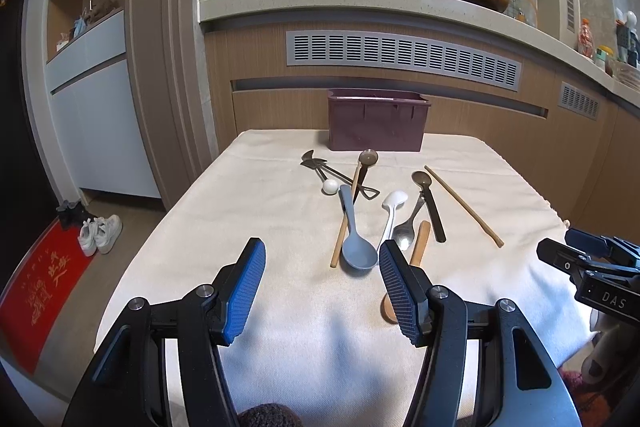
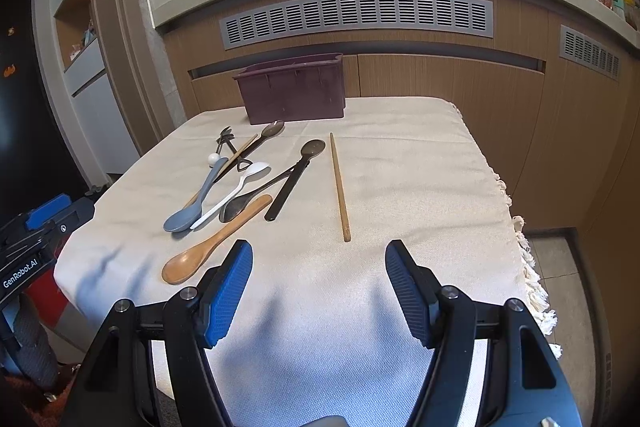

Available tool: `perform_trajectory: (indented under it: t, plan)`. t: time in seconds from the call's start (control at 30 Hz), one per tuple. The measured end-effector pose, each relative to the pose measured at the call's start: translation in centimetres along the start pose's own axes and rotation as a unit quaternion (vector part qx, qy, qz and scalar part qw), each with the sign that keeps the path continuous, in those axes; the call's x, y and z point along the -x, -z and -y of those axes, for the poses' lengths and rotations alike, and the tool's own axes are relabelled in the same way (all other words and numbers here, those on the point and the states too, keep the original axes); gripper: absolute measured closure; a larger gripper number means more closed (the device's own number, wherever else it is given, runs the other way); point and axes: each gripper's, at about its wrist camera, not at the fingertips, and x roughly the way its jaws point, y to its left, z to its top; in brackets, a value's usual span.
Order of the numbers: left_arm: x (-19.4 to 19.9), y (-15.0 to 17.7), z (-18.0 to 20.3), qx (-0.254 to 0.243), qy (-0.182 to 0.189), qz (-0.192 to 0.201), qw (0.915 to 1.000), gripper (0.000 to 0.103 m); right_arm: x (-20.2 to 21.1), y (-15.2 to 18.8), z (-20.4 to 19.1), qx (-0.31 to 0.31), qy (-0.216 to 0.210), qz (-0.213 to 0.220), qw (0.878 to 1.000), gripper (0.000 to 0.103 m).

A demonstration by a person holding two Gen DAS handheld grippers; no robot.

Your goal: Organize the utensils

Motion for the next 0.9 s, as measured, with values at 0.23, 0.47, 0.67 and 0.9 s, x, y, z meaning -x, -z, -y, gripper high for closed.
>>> perform_trajectory:
  t: [0.23,0.47,0.67,0.9]
  plan:
    - [0.01,0.14,0.03,0.002,0.000,-0.001,1.0000,0.043,0.01,0.03,-0.09,0.001,0.001,0.000,1.000,0.037]
    - [-0.03,0.14,0.05,0.003,0.000,-0.004,1.0000,0.043,0.11,0.05,-0.08,-0.001,0.001,-0.002,1.000,0.037]
    - [0.01,0.19,0.07,0.004,0.001,-0.005,1.0000,0.043,0.04,-0.01,-0.07,-0.001,0.001,-0.003,1.000,0.037]
    - [0.00,0.14,0.05,0.004,0.001,-0.006,1.0000,0.043,0.04,-0.01,-0.06,-0.001,0.000,-0.003,1.000,0.037]
